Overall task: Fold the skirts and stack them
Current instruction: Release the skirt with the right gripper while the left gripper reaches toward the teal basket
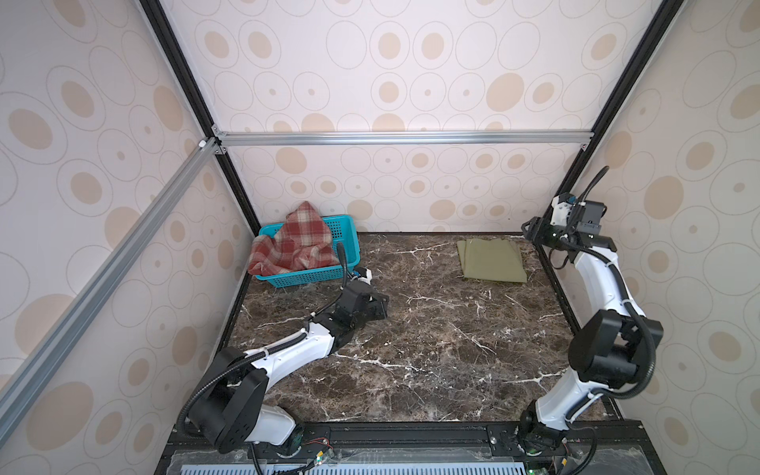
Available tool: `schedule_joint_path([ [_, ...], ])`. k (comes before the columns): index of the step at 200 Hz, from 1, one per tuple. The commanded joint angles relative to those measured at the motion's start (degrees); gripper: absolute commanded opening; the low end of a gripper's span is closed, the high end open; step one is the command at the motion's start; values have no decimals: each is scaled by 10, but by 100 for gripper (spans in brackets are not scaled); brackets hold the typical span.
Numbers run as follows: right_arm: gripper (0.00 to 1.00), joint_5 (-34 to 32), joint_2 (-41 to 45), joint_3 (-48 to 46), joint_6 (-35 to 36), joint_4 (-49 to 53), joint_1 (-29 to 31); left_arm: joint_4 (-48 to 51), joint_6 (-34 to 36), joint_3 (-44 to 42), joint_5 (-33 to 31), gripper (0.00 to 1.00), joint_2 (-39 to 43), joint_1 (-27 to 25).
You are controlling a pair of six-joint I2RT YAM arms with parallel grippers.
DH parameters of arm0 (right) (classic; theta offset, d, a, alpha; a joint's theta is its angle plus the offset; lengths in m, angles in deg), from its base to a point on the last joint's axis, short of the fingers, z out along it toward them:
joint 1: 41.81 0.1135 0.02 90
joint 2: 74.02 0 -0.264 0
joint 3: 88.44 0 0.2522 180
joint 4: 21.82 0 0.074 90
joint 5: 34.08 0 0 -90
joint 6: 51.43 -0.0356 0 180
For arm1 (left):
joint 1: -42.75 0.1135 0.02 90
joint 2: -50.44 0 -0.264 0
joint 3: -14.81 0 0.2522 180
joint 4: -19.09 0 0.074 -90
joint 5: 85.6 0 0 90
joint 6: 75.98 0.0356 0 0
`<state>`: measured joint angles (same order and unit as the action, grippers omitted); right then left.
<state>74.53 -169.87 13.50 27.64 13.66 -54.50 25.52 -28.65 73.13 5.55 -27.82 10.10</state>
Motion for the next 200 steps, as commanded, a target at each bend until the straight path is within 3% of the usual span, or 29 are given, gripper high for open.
schedule_joint_path([
  [1, 70, -18, 52, -104, -35, -30, 82, 64, 34, 39, -18, 40, 32, 57],
  [38, 69, -65, 132, -236, -77, -61, 212, 128, 88, 103, 7, 67, 48, 182],
  [57, 69, -87, 160, -273, -88, -55, 259, 146, 99, 146, 53, 71, 20, 257],
  [75, 69, -86, 176, -291, -93, -41, 284, 163, 115, 193, 66, 73, -27, 297],
  [113, 69, -59, 178, -291, -88, -24, 320, 151, 142, 272, 63, 84, -131, 326],
  [155, 69, -44, 181, -297, -93, -30, 324, 214, 207, 414, 63, 85, -285, 331],
  [200, 69, -40, 162, -268, -72, -14, 324, 259, 252, 506, -1, 85, -384, 331],
])
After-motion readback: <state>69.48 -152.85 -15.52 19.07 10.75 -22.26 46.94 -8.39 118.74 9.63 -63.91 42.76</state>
